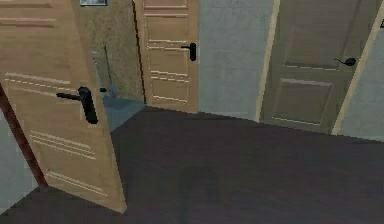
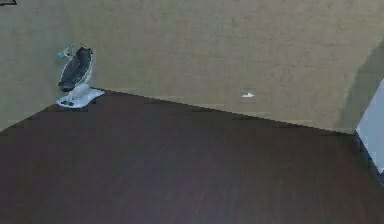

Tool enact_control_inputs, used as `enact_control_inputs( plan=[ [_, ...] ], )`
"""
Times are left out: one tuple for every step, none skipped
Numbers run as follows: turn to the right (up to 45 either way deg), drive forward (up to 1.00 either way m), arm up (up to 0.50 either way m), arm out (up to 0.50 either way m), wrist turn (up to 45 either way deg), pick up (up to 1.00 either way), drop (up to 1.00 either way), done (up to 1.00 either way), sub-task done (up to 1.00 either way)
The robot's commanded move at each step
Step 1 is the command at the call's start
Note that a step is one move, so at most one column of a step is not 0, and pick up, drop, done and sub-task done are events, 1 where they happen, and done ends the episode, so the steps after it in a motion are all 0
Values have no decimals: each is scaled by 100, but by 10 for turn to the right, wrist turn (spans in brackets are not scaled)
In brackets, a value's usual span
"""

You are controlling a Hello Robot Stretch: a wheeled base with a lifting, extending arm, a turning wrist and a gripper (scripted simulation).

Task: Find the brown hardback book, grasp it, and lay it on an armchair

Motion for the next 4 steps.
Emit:
enact_control_inputs(
  plan=[
    [0, 65, 0, 0, 0, 0, 0, 0, 0],
    [0, 100, 0, 0, 0, 0, 0, 0, 0],
    [60, 0, 0, 0, 0, 0, 0, 0, 0],
    [0, 5, 0, 0, 0, 0, 0, 0, 0]
  ],
)
